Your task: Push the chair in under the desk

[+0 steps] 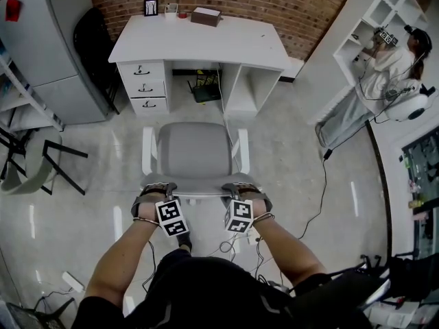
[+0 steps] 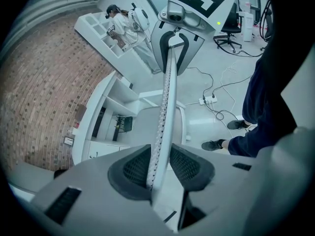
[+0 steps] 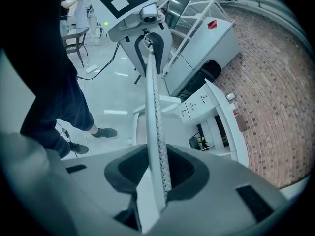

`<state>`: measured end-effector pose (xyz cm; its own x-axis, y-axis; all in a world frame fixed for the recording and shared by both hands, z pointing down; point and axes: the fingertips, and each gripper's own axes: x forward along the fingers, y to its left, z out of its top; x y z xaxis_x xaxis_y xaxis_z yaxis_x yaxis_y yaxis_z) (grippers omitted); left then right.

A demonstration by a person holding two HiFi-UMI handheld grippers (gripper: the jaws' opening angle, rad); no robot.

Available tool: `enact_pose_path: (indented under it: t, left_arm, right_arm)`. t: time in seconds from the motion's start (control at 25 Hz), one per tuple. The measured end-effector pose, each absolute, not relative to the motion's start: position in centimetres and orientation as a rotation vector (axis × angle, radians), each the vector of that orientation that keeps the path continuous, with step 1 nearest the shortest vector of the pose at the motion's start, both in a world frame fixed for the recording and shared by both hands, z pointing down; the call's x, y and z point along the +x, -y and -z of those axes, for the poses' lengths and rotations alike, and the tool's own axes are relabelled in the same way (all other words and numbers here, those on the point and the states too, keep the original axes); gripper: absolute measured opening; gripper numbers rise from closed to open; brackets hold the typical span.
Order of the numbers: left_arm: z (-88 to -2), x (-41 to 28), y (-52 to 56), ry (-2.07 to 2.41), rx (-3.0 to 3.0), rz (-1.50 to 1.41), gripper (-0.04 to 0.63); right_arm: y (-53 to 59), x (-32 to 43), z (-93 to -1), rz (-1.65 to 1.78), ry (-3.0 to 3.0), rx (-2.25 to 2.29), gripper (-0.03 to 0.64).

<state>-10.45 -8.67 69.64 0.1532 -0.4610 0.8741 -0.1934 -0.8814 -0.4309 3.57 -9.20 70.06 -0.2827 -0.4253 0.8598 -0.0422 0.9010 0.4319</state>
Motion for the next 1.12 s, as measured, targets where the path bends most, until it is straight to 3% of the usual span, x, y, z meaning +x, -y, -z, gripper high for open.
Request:
enact_pose_path:
  t: [1.12]
  left_arm:
    - [-70.1,-10.6,15.3,-0.436,-2.291,1.828,0.106]
  right_arm:
    - [16.3,3.6,-70.8,0.264,1.764,0.374,0.115]
